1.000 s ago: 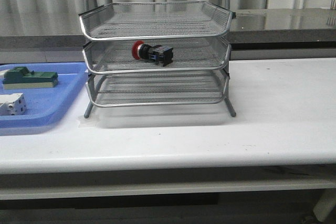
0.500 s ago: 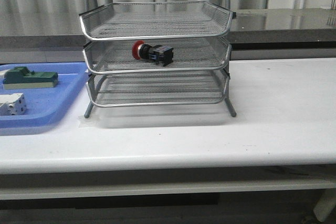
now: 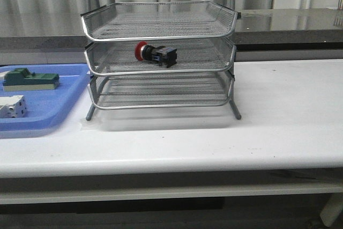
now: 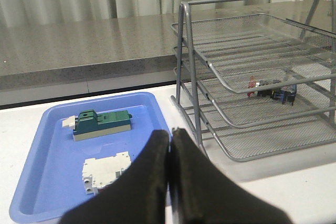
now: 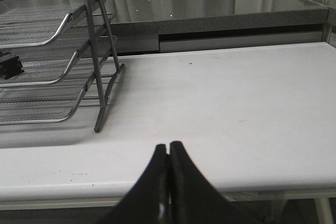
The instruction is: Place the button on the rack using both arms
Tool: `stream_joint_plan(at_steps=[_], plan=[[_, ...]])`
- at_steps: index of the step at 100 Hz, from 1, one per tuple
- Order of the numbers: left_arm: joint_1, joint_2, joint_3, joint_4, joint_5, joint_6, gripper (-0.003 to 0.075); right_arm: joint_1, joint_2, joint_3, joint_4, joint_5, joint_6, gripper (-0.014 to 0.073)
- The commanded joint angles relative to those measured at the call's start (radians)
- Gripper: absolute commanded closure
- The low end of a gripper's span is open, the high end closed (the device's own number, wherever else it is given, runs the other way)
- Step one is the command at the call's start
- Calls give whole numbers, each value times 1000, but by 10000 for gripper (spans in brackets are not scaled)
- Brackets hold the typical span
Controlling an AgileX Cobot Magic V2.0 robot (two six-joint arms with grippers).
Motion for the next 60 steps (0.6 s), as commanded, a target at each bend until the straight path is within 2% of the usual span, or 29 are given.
stream_joint_plan(at_steps=[1, 45, 60], plan=[[3, 5, -28, -11, -77, -9, 741, -6, -17, -17, -11, -86, -1, 650], [3, 5, -28, -11, -77, -9, 741, -6, -17, -17, -11, -86, -1, 650], [3, 5, -28, 53, -111, -11, 741, -6, -17, -17, -11, -86, -1, 650]])
